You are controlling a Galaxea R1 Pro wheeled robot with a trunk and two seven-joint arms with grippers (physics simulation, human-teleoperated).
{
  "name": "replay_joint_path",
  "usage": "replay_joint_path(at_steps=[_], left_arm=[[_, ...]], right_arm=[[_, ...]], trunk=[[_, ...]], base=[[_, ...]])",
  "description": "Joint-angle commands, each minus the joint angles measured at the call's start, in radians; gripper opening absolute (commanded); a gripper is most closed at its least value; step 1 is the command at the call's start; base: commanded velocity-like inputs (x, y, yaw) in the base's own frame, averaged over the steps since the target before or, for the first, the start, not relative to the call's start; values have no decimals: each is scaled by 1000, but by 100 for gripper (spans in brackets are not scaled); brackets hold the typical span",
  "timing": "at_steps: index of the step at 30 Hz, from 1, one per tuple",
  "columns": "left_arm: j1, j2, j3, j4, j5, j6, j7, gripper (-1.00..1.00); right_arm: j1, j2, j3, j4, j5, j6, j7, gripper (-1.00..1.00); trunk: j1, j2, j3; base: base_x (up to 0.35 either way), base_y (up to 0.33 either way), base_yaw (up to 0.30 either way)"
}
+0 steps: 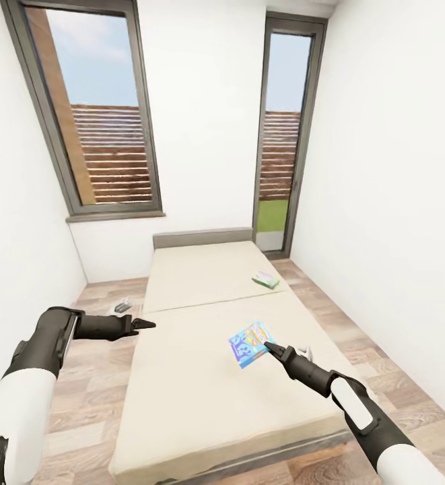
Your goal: Put all the toys in the child's room - the three board games (two on the bed and one on the table), the two jigsaw puzzles on the table, and the tennis ball on the table - inside the toy box on the table in the child's room.
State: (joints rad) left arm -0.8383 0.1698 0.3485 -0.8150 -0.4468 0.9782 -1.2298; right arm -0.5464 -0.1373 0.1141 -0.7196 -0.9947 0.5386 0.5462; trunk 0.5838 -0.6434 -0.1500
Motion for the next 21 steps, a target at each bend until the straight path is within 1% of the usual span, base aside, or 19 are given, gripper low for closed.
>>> replay_joint_path(at_steps=[1,17,21], left_arm=[[-1,-1,3,-1,-10,8,-10,100],[-1,-2,3,-1,-13,8,-8,100],[-1,-9,3,-1,-13,8,-8,100]], right_arm=[[-1,-1,3,0,-10,4,0,-100],[-1,-2,0,1,-10,3,0,-100],[-1,-2,-1,2,-10,3,0,-100]], trunk=[[0,-2,-2],[0,-2,0],[0,-2,-1]], base=[[0,0,-266],[0,0,-273],[0,0,-267]])
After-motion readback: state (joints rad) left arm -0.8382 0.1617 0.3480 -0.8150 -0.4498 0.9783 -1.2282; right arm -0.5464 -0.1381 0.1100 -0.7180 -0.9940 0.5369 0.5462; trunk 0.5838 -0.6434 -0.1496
